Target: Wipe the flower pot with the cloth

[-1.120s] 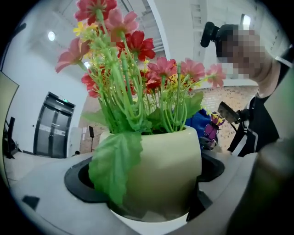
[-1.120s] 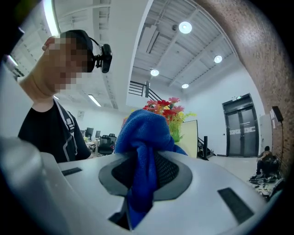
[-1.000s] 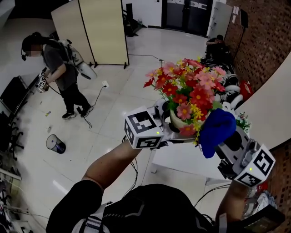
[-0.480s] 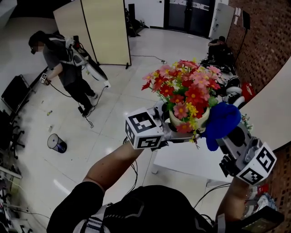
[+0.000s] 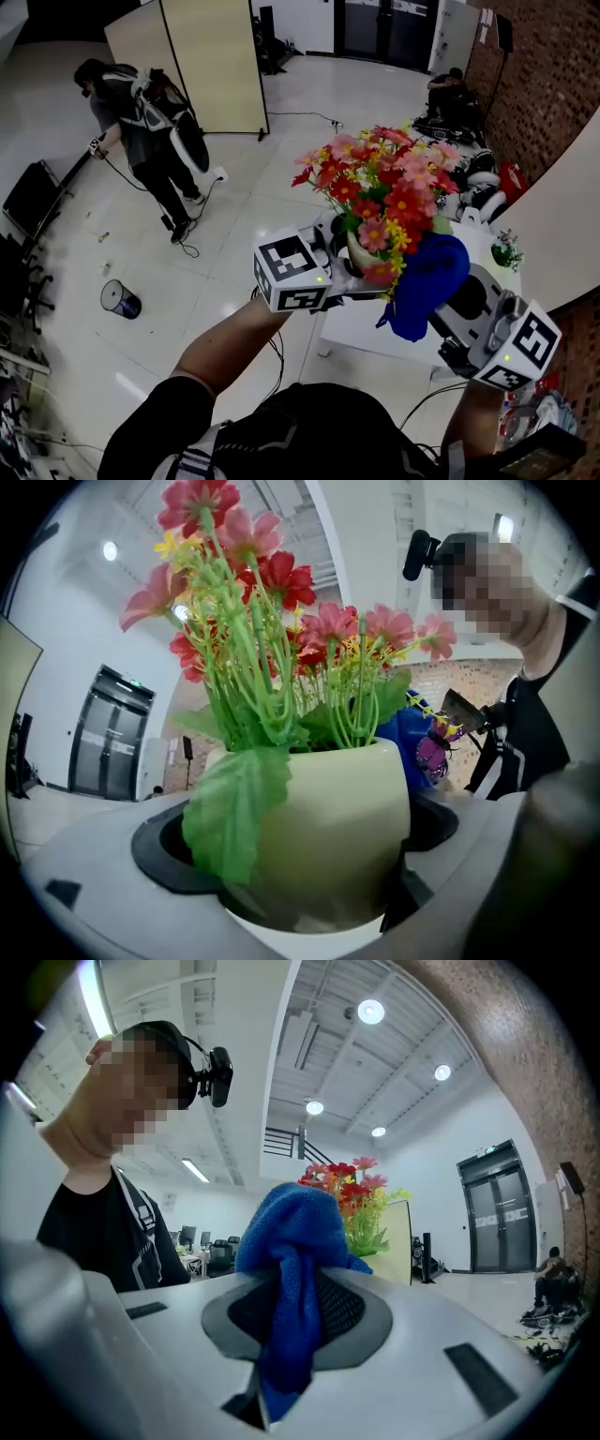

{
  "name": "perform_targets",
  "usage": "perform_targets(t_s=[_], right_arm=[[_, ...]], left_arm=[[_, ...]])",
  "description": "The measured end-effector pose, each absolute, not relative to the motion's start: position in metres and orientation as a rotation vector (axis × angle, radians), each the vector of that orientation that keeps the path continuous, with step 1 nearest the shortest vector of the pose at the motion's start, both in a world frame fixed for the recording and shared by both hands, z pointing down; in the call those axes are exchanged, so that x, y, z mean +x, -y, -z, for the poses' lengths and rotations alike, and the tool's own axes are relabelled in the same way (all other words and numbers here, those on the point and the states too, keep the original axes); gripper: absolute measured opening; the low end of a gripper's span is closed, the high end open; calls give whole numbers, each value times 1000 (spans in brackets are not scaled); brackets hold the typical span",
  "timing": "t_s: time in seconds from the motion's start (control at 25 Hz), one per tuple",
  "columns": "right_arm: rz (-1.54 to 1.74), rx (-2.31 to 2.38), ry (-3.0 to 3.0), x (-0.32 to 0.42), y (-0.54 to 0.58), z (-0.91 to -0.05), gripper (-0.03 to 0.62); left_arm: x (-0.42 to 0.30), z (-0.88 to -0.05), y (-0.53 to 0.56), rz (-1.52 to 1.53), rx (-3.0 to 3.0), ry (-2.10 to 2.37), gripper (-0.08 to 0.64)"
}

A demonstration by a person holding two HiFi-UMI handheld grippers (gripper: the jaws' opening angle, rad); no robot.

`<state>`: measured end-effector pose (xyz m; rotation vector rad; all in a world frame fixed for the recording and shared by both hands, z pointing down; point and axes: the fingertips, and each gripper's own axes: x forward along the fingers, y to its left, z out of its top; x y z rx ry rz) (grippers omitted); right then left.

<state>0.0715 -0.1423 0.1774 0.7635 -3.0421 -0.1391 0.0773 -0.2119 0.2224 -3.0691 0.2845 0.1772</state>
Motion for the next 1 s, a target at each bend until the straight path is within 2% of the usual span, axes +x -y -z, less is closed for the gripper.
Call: perform_targets(t_s=[1.0], right_arm=[[-14,1079,3076,164,192,-168,64]], left_arm=[[70,-214,191,-313,-3081,-41,569]])
